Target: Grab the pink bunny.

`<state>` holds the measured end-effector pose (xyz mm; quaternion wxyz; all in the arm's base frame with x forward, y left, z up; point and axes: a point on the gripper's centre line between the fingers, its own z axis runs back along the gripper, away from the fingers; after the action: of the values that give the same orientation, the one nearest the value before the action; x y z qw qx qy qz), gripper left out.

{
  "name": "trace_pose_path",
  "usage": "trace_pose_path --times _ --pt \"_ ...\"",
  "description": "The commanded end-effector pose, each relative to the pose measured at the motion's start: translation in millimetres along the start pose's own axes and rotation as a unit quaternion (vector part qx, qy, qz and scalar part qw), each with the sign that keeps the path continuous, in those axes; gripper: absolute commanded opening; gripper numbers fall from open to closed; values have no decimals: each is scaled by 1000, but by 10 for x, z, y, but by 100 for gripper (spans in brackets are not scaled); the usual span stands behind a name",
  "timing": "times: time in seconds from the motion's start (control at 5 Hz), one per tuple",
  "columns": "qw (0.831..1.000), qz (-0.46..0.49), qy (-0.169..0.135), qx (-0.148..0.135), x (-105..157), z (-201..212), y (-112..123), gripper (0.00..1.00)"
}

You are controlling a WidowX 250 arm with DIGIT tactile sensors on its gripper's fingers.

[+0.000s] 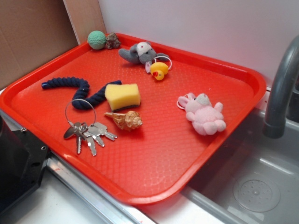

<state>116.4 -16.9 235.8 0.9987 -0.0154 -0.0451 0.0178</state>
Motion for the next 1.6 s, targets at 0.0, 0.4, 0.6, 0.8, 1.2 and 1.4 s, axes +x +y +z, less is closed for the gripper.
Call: trace_pose_path --times 0.0,0.4,0.6,0.8,1.2,1.4 --pt "1000 0 0 0 0 0 0 100" --pt "984 178 1 11 567 -964 -252 100" --pt "967 249 -16 -45 855 -1255 -524 100" --pt "962 258 -7 -86 1119 -1347 -896 100" --pt "963 246 21 -107 1138 -1458 -1405 100" --pt "965 249 24 -71 1197 -1819 -1527 100"
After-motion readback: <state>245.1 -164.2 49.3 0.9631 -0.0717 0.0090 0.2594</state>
